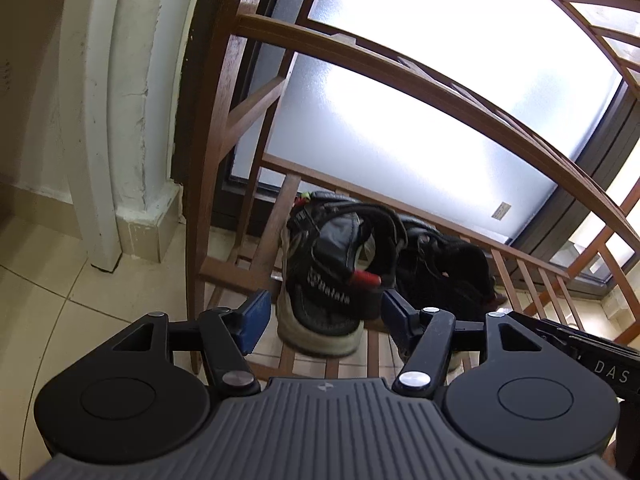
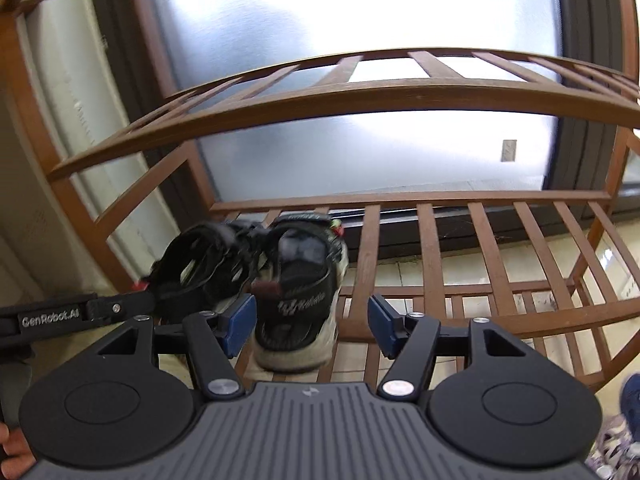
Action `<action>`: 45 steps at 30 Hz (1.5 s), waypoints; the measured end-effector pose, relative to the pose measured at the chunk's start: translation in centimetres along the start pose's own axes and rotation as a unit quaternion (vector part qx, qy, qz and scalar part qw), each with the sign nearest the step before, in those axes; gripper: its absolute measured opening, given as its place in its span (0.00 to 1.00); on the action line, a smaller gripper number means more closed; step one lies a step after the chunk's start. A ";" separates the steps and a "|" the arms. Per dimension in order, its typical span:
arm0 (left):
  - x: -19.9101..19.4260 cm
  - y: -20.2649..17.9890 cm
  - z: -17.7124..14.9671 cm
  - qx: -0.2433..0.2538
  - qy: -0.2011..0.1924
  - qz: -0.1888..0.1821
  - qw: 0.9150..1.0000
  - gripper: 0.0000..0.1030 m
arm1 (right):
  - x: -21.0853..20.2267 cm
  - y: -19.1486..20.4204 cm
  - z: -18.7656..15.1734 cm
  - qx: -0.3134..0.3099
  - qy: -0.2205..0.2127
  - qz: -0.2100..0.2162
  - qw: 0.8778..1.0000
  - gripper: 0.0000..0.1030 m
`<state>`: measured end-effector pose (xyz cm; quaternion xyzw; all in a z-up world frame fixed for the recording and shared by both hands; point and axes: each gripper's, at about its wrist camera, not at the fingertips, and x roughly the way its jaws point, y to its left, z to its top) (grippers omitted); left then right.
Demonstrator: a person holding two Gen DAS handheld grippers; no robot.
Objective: Organize scattered shoes
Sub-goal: 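Lower the black sandals onto the wooden rack shelf with both grippers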
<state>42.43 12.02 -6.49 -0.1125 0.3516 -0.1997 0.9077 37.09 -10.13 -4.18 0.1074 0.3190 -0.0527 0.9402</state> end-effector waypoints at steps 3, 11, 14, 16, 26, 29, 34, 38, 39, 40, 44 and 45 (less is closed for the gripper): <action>-0.2 -0.4 -0.7 0.012 0.003 0.001 1.000 0.62 | -0.4 0.5 -0.8 -0.020 0.008 0.004 1.000 0.66; 1.7 -1.0 -2.8 0.034 0.036 0.005 0.999 0.62 | 1.5 0.9 -2.7 -0.039 0.042 0.007 0.998 0.66; 2.8 -0.8 -3.2 0.041 0.043 0.007 0.998 0.60 | 2.2 0.9 -3.1 -0.041 0.047 0.012 0.998 0.65; 3.2 -0.8 -3.3 0.044 0.044 0.003 0.998 0.56 | 2.6 0.9 -3.3 -0.041 0.048 0.016 0.998 0.62; 4.2 -0.7 -3.2 0.043 0.045 -0.019 0.998 0.27 | 3.8 1.2 -3.9 -0.048 0.051 0.022 0.997 0.41; 4.3 -0.7 -3.1 0.043 0.046 -0.020 0.998 0.27 | 4.1 1.3 -3.9 -0.046 0.050 0.021 0.997 0.40; 4.6 -0.7 -2.7 0.040 0.045 -0.019 0.998 0.26 | 4.6 1.4 -3.9 -0.043 0.048 0.019 0.998 0.40; 5.1 -0.7 -2.5 0.043 0.044 -0.019 0.998 0.26 | 4.8 1.4 -3.9 -0.041 0.047 0.019 0.998 0.40; 5.1 -0.8 -2.4 0.043 0.044 -0.019 0.998 0.26 | 4.8 1.4 -3.8 -0.039 0.046 0.019 0.998 0.40; 5.3 -0.8 -2.4 0.042 0.045 -0.019 0.998 0.26 | 4.9 1.3 -3.8 -0.038 0.045 0.019 0.998 0.40; 5.6 -0.8 -2.1 0.044 0.044 -0.018 0.998 0.26 | 5.3 1.2 -3.5 -0.028 0.044 0.020 0.998 0.40; 5.8 -0.9 -2.0 0.045 0.045 -0.018 0.998 0.26 | 5.4 1.2 -3.4 -0.026 0.044 0.020 0.998 0.40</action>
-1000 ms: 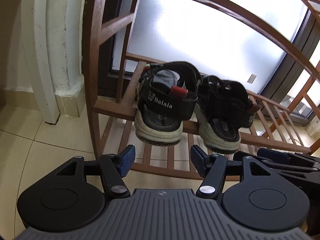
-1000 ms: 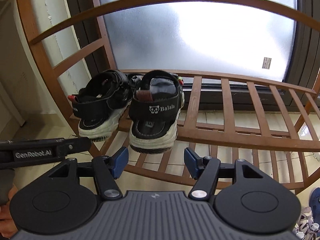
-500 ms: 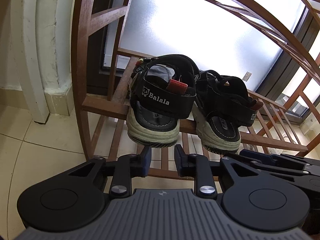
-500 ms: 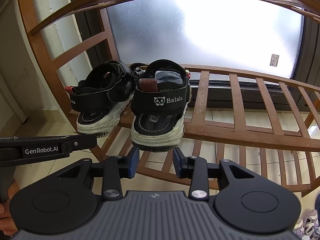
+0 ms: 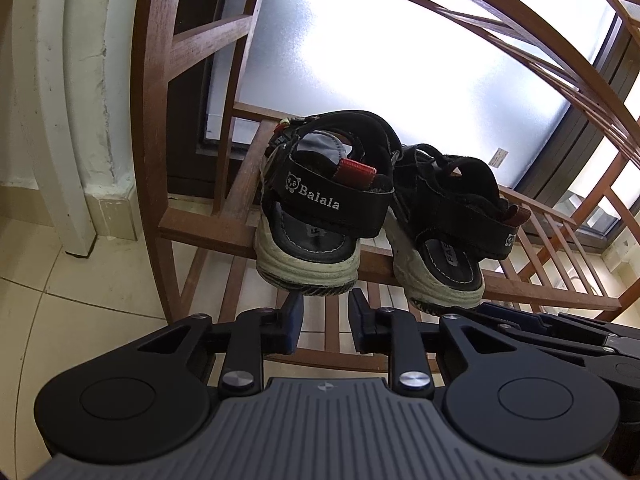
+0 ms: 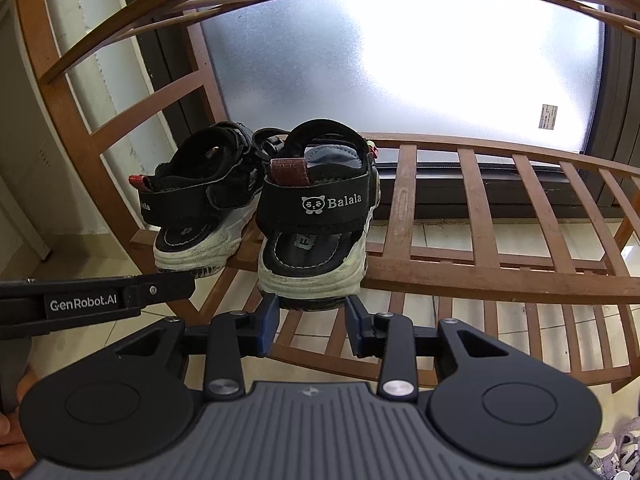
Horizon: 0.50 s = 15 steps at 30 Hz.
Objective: Organize scattered shoes
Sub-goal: 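Lower the black sandals onto the wooden rack shelf with both grippers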
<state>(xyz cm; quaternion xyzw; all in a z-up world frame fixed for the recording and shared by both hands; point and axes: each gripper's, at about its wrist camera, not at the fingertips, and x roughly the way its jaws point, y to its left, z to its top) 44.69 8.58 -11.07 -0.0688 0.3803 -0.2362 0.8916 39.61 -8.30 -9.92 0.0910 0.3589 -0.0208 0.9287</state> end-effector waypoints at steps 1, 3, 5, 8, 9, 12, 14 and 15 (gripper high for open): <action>0.1 0.0 0.1 0.001 0.000 0.000 1.000 0.26 | 0.1 0.0 0.1 0.001 0.000 0.000 1.000 0.40; 0.4 0.0 0.4 0.003 0.000 -0.001 1.000 0.26 | 0.4 -0.1 0.2 0.004 -0.002 -0.001 1.000 0.40; 0.7 0.2 0.7 -0.001 0.001 -0.002 1.000 0.26 | 0.6 -0.1 0.4 0.006 -0.003 -0.001 1.000 0.40; 1.1 0.3 1.1 -0.004 0.000 -0.004 1.000 0.26 | 1.0 -0.1 0.5 0.009 -0.005 -0.002 1.000 0.40; 1.2 0.3 1.2 -0.004 0.001 -0.004 1.000 0.26 | 1.1 -0.1 0.6 0.011 -0.006 -0.002 1.000 0.40; 1.4 0.4 1.4 -0.006 0.000 -0.004 1.000 0.26 | 1.4 -0.1 0.8 0.014 -0.008 -0.003 1.000 0.40; 1.6 0.3 1.4 -0.006 -0.001 -0.005 1.000 0.26 | 1.7 -0.2 0.9 0.016 -0.009 -0.003 1.000 0.40; 1.6 0.3 1.4 -0.005 -0.001 -0.004 1.000 0.26 | 1.8 -0.2 0.9 0.018 -0.010 -0.003 1.000 0.40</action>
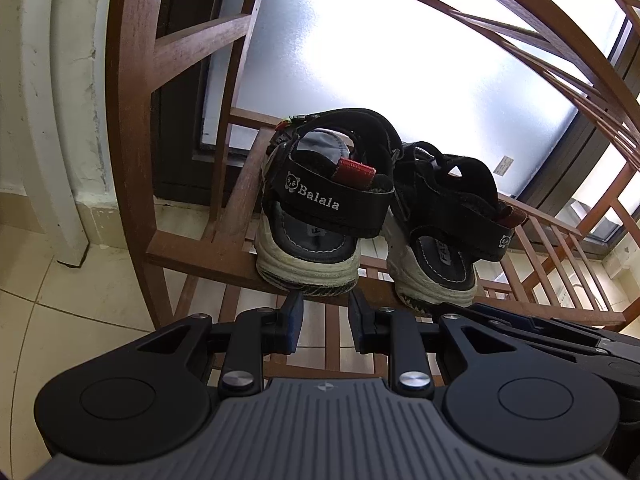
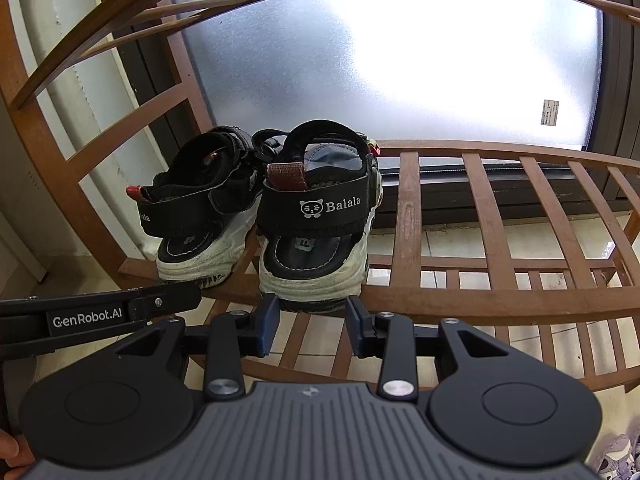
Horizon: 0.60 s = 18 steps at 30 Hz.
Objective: Organize scattered shoes
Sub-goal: 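Lower the black sandals onto the wooden rack shelf with both grippers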
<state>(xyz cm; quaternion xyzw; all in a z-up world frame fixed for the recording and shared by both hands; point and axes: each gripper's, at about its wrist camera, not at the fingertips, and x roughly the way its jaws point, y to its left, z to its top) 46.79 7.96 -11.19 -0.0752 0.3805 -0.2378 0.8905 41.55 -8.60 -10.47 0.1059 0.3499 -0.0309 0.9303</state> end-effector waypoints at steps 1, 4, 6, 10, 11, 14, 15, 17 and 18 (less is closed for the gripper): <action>0.1 0.0 0.0 0.001 0.000 0.001 1.000 0.26 | 0.1 0.0 0.1 0.001 -0.001 0.000 1.000 0.40; 0.4 0.0 0.1 -0.002 0.002 0.003 1.000 0.26 | 0.5 -0.1 0.3 0.005 -0.003 0.000 1.000 0.41; 0.6 0.0 0.2 -0.004 0.002 0.005 1.000 0.26 | 0.7 -0.1 0.4 0.007 -0.004 0.000 1.000 0.41; 0.6 -0.2 0.2 0.003 -0.001 0.007 1.000 0.26 | 1.1 -0.3 0.8 0.014 -0.008 0.000 1.000 0.42; 0.6 -0.2 0.3 0.002 -0.001 0.007 1.000 0.26 | 1.3 -0.4 1.0 0.016 -0.008 0.000 1.000 0.42; 0.6 -0.1 0.6 -0.004 -0.004 0.008 1.000 0.26 | 1.5 -0.3 1.1 0.012 -0.008 0.000 1.000 0.42; 0.6 -0.1 0.7 -0.004 -0.004 0.009 1.000 0.26 | 1.5 -0.3 1.2 0.011 -0.008 0.000 1.000 0.42; 0.8 0.0 0.9 -0.002 -0.005 0.013 1.000 0.26 | 1.6 -0.3 1.2 0.008 -0.008 0.000 1.000 0.42; 0.9 0.0 1.0 0.000 -0.005 0.014 1.000 0.26 | 1.7 -0.3 1.3 0.007 -0.008 0.000 1.000 0.42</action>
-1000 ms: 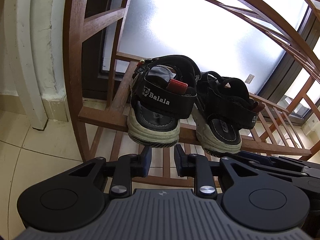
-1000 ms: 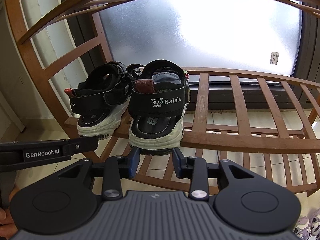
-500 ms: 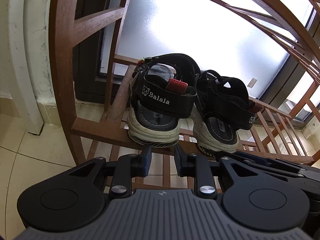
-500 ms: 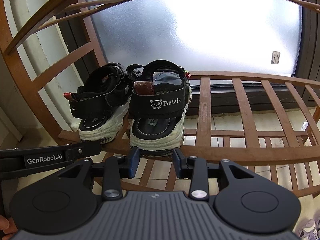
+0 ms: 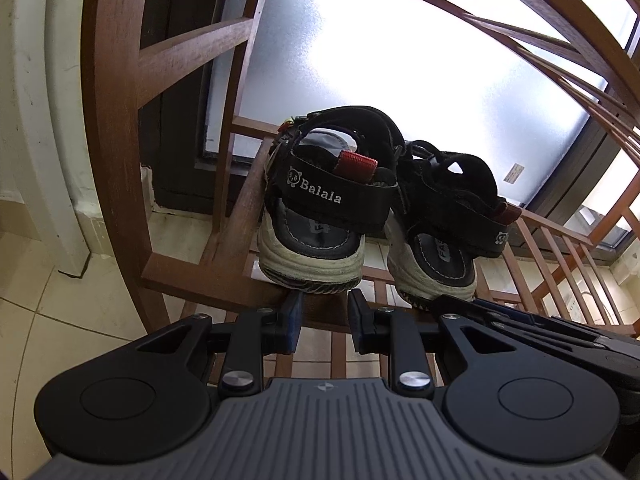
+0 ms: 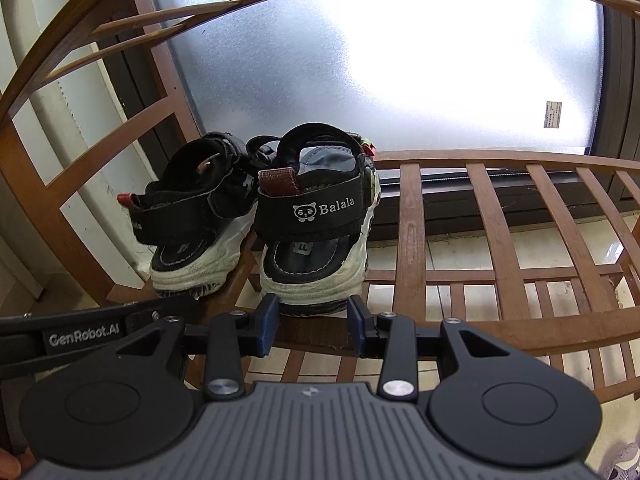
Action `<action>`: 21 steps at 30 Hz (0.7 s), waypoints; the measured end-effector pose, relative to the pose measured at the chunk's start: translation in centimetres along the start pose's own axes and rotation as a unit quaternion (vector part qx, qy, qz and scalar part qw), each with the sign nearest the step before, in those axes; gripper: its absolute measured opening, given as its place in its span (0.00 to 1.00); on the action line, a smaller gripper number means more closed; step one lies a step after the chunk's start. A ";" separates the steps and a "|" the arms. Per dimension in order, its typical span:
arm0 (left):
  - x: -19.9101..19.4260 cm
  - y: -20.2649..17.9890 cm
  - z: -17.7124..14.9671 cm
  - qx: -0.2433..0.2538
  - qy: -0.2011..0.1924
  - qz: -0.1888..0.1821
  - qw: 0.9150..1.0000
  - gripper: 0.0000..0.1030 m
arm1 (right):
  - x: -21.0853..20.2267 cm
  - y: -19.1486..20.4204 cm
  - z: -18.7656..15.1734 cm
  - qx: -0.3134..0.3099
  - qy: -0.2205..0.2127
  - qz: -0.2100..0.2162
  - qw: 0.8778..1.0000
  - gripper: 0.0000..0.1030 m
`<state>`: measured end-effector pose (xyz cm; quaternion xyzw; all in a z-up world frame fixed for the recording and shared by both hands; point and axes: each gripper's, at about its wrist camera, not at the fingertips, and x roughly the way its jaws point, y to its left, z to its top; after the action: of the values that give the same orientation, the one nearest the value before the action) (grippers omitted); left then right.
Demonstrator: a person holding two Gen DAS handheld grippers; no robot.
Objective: Organize scattered shoes
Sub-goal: 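Lower the black sandals onto the wooden rack shelf with both grippers, then open both grippers and pull them back from the sandals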
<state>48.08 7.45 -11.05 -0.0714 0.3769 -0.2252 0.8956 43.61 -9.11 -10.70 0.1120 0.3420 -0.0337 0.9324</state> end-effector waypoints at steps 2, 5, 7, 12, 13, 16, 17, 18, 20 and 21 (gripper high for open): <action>0.2 -0.1 0.2 0.005 0.001 0.002 1.000 0.26 | 0.1 0.0 0.1 -0.003 0.000 0.000 1.000 0.43; -0.2 -0.3 -0.1 0.008 0.002 0.003 1.000 0.28 | 0.2 0.1 0.1 -0.007 0.001 0.001 1.000 0.43; -0.4 -0.4 -0.2 0.008 0.002 0.004 1.000 0.32 | 0.0 0.1 0.0 -0.008 0.004 0.005 1.000 0.43; -0.9 -0.8 -0.5 0.011 0.007 0.006 1.000 0.56 | -0.8 0.1 -0.1 -0.012 0.007 0.008 1.000 0.44; -0.9 -0.8 -0.6 0.012 0.009 0.003 1.000 0.57 | -0.9 -0.1 -0.1 -0.010 0.008 0.008 1.000 0.45; -1.0 -0.9 -1.0 0.015 0.015 -0.002 1.000 0.57 | -1.8 -0.7 -0.2 -0.002 0.017 0.009 1.000 0.46; -1.0 -1.0 -1.2 0.016 0.018 -0.004 1.000 0.57 | -2.1 -0.9 -0.3 -0.001 0.021 0.009 1.000 0.46; -1.1 -1.1 -1.4 0.016 0.020 -0.007 1.000 0.57 | -2.5 -1.2 -0.3 0.000 0.024 0.008 1.000 0.46; -1.3 -1.4 -1.9 0.019 0.027 -0.017 0.999 0.57 | -3.2 -1.6 -0.5 0.002 0.032 0.006 0.999 0.48; -1.4 -1.6 -2.1 0.021 0.031 -0.021 0.999 0.57 | -3.5 -1.8 -0.6 0.003 0.035 0.006 0.999 0.49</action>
<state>45.20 6.70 -11.12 -0.0535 0.3982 -0.2542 0.8797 40.30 -10.80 -9.21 0.1176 0.3735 -0.0254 0.9198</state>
